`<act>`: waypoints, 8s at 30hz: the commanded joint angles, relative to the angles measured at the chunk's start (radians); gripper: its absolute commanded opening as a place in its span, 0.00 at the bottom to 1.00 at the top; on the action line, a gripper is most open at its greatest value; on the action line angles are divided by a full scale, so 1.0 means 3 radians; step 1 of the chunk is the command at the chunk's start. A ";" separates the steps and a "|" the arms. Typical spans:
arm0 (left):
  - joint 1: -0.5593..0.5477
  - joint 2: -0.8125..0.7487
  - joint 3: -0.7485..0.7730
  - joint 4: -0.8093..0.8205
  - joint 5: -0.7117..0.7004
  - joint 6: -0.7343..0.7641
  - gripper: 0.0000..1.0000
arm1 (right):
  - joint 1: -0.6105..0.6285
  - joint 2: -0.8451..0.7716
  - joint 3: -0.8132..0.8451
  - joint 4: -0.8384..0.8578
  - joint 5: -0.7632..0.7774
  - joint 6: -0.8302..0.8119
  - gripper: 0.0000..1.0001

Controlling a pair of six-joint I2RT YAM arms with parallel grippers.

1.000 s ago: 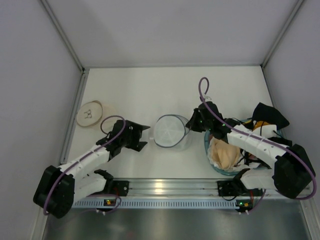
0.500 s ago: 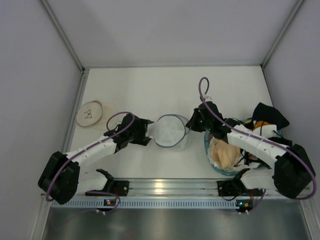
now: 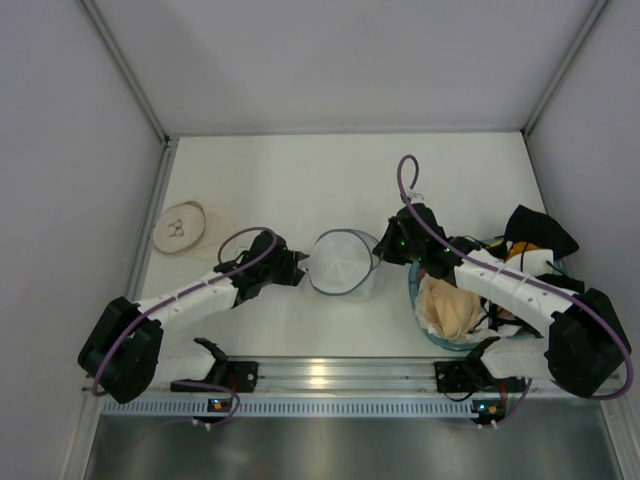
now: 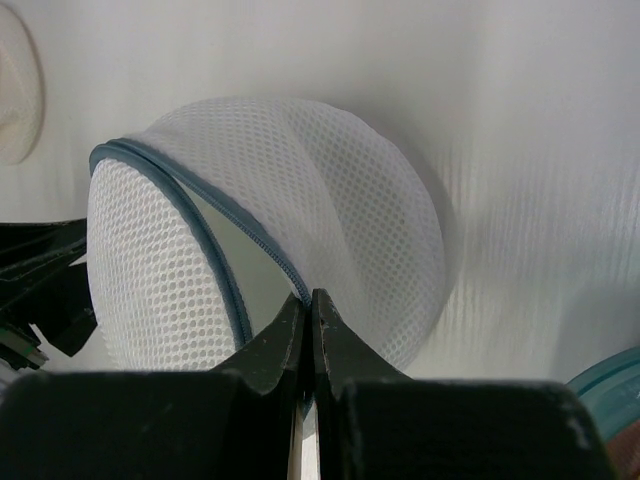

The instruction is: Place the bra in the laundry bag and zip it closed

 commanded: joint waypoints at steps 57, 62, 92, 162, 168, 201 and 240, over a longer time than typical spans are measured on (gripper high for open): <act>-0.0045 0.0344 0.0629 -0.0765 -0.0407 -0.0454 0.79 | -0.0048 -0.0059 0.0075 0.0073 -0.0061 -0.0007 0.04; -0.0045 0.0488 0.0675 -0.0662 -0.0411 -0.0556 0.71 | -0.0048 -0.0074 0.0095 0.0042 -0.0066 -0.0022 0.03; 0.0073 0.0151 0.1182 -0.0677 -0.1260 0.1682 0.00 | -0.0053 -0.0319 0.0412 -0.0550 -0.0178 -0.0323 0.51; 0.0543 0.0549 0.1698 0.0325 0.1327 0.4951 0.00 | -0.0186 0.0401 -0.0181 0.1888 -0.0772 0.1343 0.46; 0.0543 0.0467 0.1626 0.0392 0.1347 0.4940 0.00 | -0.0176 0.0442 -0.0248 0.2093 -0.0695 0.1522 0.44; 0.0538 0.0293 0.1519 0.0478 0.1158 0.4864 0.00 | -0.0155 0.0146 -0.0124 0.1377 -0.0608 0.1470 0.55; 0.0507 0.0334 0.1432 0.0627 0.1123 0.4828 0.00 | -0.0089 0.0320 -0.0161 0.1735 -0.0859 0.1870 0.21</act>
